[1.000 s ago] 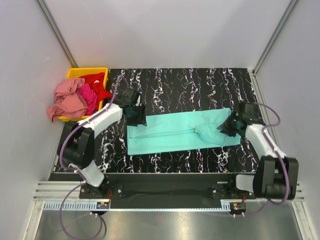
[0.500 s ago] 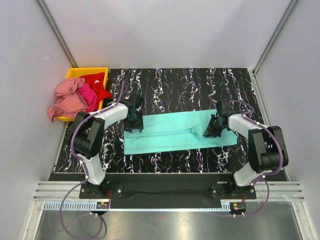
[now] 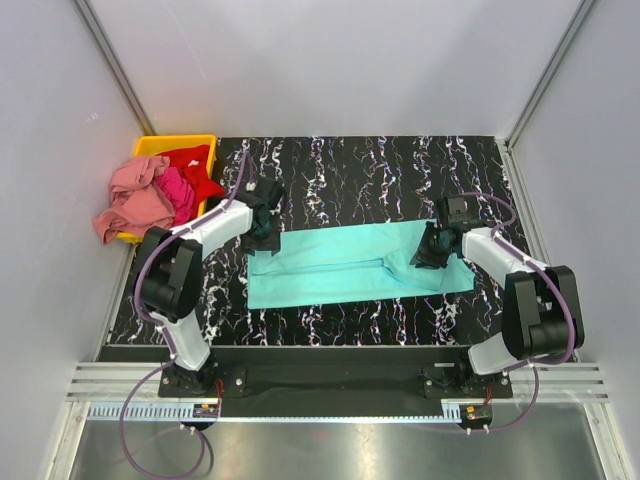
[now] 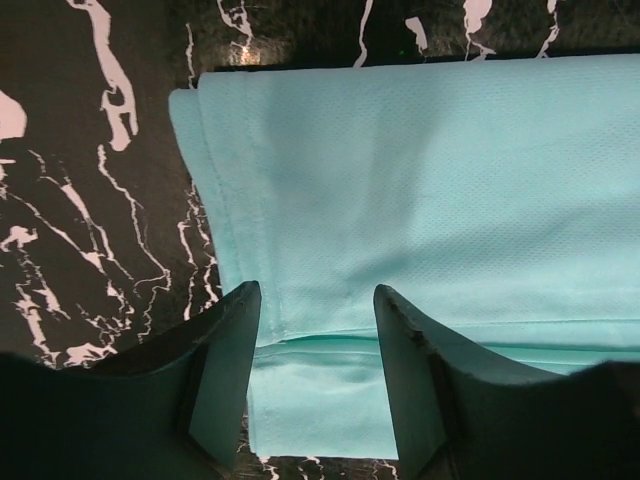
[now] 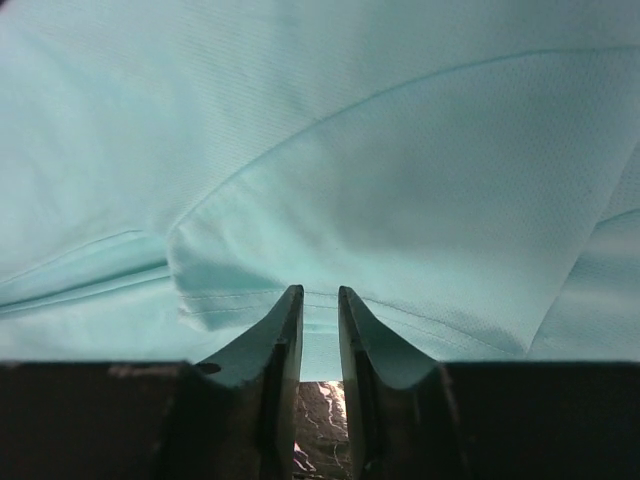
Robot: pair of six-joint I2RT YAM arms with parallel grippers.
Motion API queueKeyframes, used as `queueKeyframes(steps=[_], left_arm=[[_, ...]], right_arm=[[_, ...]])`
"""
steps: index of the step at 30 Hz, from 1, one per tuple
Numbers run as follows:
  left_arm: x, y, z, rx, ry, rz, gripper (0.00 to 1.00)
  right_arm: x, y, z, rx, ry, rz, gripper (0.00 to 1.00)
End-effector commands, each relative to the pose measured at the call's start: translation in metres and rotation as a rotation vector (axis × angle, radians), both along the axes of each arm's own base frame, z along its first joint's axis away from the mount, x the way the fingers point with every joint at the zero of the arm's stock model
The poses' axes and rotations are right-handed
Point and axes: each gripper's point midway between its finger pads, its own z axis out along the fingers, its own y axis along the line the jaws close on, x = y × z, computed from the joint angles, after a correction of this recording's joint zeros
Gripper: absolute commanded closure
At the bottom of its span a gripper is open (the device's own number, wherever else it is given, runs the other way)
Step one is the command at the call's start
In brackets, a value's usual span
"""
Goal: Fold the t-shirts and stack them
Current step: Fold the tshirt
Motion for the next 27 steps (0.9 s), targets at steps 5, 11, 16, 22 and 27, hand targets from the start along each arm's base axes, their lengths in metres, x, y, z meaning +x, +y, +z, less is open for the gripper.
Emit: queueKeyframes(steps=[5,11,16,22,27], left_arm=[[-0.001,0.019,-0.021,0.05,0.051,0.015,0.48],[0.001,0.032,-0.028,0.074,0.073,0.06,0.48],[0.004,0.035,-0.024,0.088,0.064,0.079,0.47],[0.012,0.025,0.0,0.042,0.014,0.055,0.44],[0.028,0.015,0.03,0.022,-0.089,0.03,0.41]], right_arm=[[0.008,-0.022,-0.002,-0.099,0.035,-0.07,0.71],[-0.006,-0.062,-0.029,-0.174,0.103,-0.158,0.72],[0.0,-0.058,-0.012,-0.146,0.034,-0.143,0.71],[0.014,-0.061,0.024,-0.139,-0.023,-0.215,0.66],[0.019,-0.074,0.028,-0.148,0.029,-0.46,0.6]])
